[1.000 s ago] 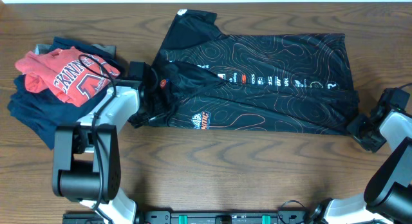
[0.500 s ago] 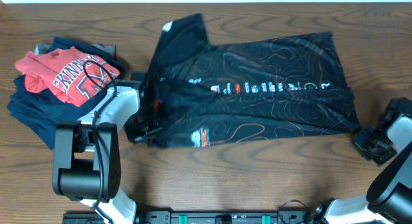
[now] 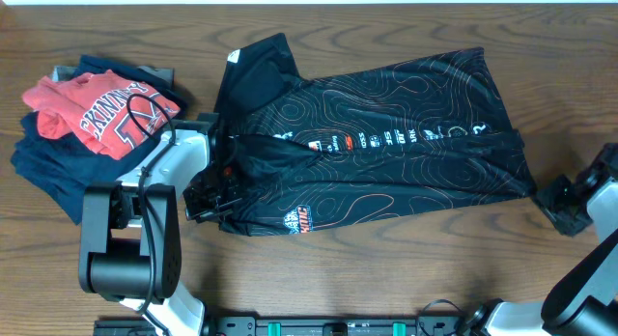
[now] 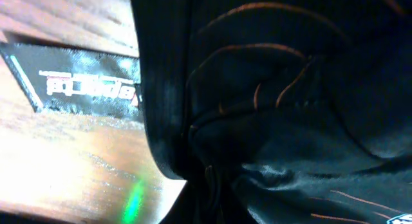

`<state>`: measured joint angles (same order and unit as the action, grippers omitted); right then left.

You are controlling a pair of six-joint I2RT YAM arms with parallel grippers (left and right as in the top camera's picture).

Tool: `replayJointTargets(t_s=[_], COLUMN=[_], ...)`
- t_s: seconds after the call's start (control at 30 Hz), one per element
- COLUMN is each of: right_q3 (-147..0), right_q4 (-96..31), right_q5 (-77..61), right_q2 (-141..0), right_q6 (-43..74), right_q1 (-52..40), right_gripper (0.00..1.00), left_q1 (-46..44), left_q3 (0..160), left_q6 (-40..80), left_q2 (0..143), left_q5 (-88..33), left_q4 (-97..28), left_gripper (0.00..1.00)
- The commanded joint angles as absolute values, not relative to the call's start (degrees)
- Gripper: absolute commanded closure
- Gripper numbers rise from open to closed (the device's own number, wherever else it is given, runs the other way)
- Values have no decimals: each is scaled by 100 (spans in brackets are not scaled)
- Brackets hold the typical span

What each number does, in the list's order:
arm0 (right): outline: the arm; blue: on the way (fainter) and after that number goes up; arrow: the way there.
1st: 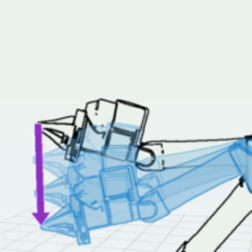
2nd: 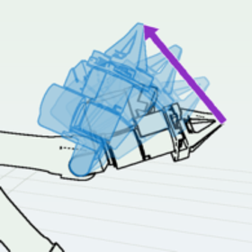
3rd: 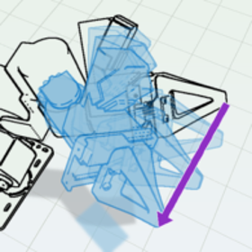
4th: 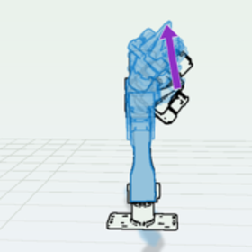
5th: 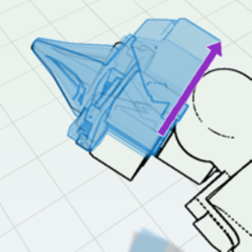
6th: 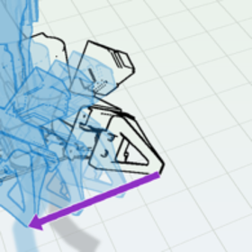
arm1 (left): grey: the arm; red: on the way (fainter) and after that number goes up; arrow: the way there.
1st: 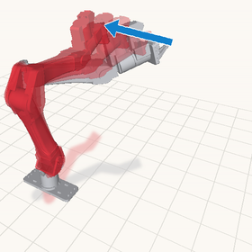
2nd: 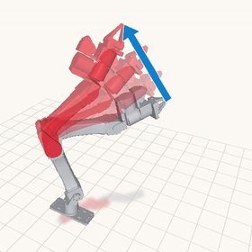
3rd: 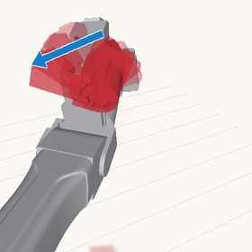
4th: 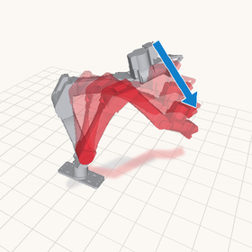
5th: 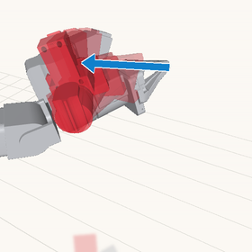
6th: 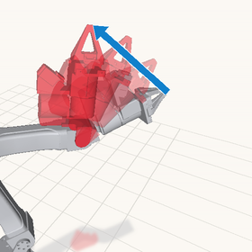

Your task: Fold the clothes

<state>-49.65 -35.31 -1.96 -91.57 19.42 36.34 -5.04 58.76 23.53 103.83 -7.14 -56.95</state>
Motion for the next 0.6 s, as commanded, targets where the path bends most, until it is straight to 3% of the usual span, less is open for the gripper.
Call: replayJointTargets(t_s=[0.0, 0.4, 0.47, 0.57], right_q3=[-4943, -4943, -4943, -4943], right_q4=[-3393, -2659, -2668, -2724], right_q5=[-711, -709, -626, -342], right_q2=[-9144, -9721, -9769, -9773], right_q6=[1706, 1732, 1732, 1732], right_q1=[3505, 3061, 3035, 3046], right_gripper=[51, 55, 65, 88], left_q1=[-521, -521, -521, -521], left_q3=[5854, 5854, 5854, 5854], left_q6=[2263, 2283, 2283, 2283], left_q2=[10425, 10425, 10425, 10425], left_q5=[-681, -681, -681, -681], left_q4=[-5708, -5664, -5651, -5631], left_gripper=[94, 94, 94, 94])
